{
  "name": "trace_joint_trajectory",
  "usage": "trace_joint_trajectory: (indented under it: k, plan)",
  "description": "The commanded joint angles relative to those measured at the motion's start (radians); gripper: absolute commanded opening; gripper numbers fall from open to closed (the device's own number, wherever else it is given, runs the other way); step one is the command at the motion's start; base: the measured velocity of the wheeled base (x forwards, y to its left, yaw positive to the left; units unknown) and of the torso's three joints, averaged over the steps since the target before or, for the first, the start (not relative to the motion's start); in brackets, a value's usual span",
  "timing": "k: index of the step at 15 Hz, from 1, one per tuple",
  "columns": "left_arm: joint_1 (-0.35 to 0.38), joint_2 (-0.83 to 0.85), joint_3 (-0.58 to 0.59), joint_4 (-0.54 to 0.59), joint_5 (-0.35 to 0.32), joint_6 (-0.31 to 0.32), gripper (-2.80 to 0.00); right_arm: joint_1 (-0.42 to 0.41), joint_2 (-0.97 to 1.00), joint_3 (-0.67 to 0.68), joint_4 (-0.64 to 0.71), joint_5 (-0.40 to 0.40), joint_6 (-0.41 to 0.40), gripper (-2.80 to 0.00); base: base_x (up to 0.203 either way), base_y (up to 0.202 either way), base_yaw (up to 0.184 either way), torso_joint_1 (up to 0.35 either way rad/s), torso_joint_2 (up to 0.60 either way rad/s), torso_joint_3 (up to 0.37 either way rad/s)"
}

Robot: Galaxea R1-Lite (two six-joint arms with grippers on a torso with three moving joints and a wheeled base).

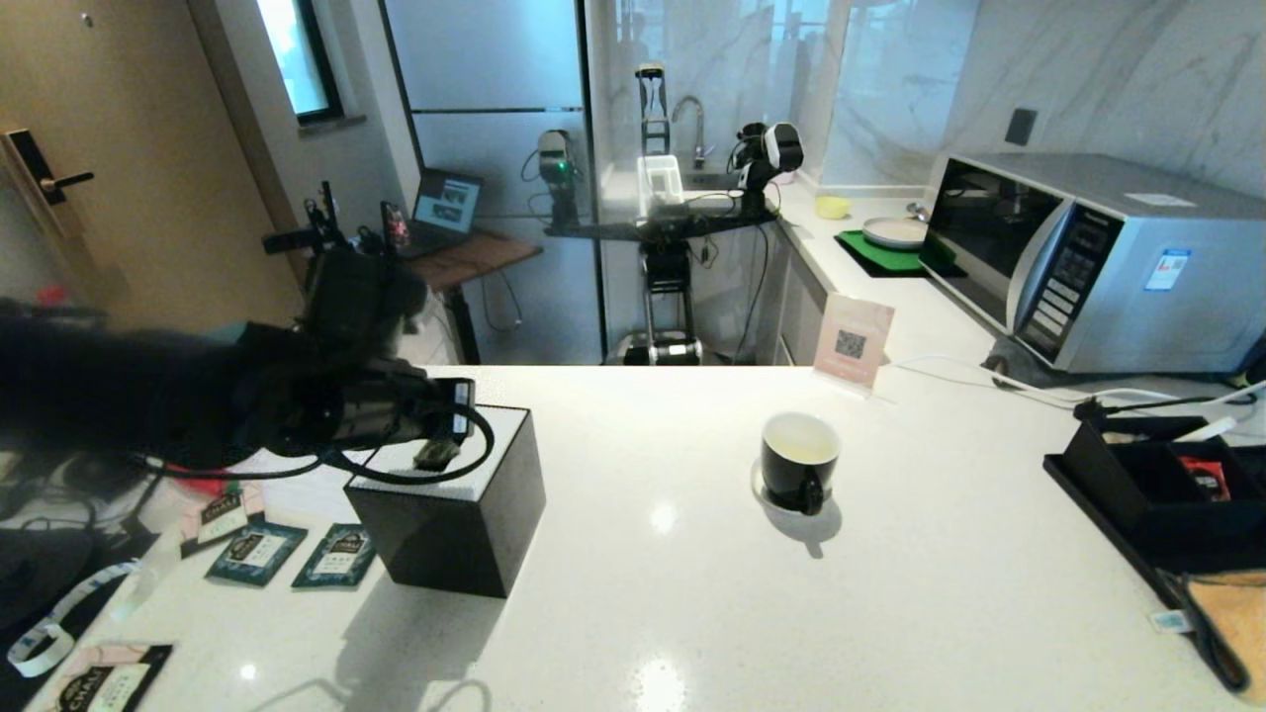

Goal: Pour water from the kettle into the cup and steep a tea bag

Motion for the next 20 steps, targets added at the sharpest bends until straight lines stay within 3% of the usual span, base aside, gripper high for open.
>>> trace_joint_trajectory:
  k: [1,9,14,20]
  plan:
    - [0.000,-0.050,0.011,0.052,0.000,-0.003,-2.80,0.000,0.002,0.000,0.000,0.000,-0.001,-2.80,0.000,0.000,0.000,0.000,0.00,0.000]
    - [0.000,-0.129,0.141,0.086,-0.002,-0.006,-2.80,0.000,0.002,0.000,0.000,0.000,-0.001,-2.80,0.000,0.000,0.000,0.000,0.00,0.000]
    - [0.000,-0.095,0.142,0.078,-0.001,-0.038,-2.80,0.000,0.002,0.000,0.000,0.000,-0.001,-2.80,0.000,0.000,0.000,0.000,0.00,0.000]
    - [0.004,-0.026,0.143,-0.060,0.007,-0.037,-2.80,0.000,0.002,0.000,0.000,0.000,-0.001,-2.80,0.000,0.000,0.000,0.000,0.00,0.000]
